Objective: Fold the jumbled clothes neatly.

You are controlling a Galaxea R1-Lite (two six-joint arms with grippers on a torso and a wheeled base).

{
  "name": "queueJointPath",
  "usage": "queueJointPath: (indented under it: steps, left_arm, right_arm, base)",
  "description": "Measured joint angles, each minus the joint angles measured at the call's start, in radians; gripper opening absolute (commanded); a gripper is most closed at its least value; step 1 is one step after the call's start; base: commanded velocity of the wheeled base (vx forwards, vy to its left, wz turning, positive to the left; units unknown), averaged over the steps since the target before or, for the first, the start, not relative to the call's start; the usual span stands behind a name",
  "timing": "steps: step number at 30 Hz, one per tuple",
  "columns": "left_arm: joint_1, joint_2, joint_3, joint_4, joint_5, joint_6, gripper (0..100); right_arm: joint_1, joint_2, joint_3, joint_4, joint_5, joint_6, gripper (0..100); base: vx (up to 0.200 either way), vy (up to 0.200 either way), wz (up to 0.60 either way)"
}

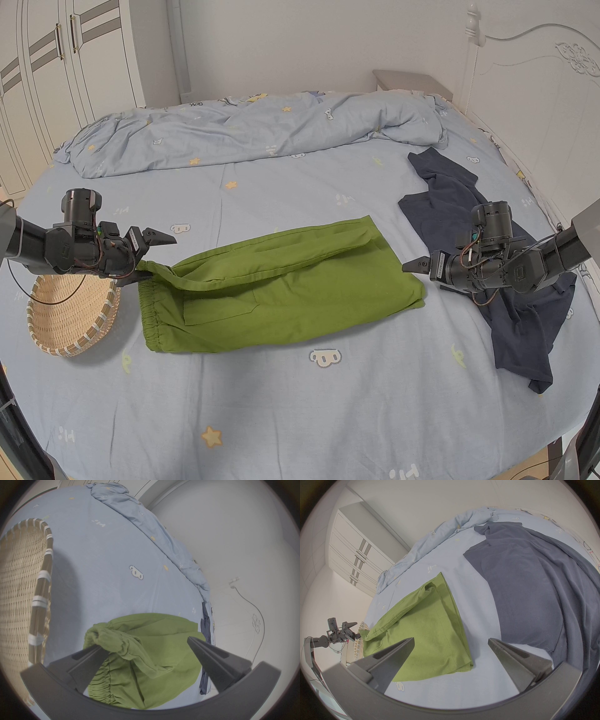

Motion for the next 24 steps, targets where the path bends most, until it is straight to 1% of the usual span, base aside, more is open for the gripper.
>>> queueJointPath:
  steps: [8, 13, 18, 24]
  left_arm:
    - [0.004, 0.08, -0.144, -0.013, 0.004, -0.081, 100]
    - [0.013, 0.146, -0.197, -0.016, 0.007, -0.088, 100]
    - [0.012, 0.177, -0.208, -0.007, 0.008, -0.087, 100]
    - [0.007, 0.17, -0.184, -0.005, 0.008, -0.087, 100]
  right_arm:
    - [-0.016, 0.002, -0.007, -0.001, 0.0, -0.001, 100]
    - [-0.025, 0.003, -0.01, -0.001, 0.0, -0.002, 100]
    - [-0.029, 0.003, -0.011, -0.001, 0.0, -0.003, 100]
    - [-0.03, 0.003, -0.014, -0.001, 0.0, -0.003, 100]
  base:
    - [0.0, 0.0, 0.0]
    - [0.0, 0.0, 0.0]
    - [0.0, 0.0, 0.0]
    - [0.0, 0.0, 0.0]
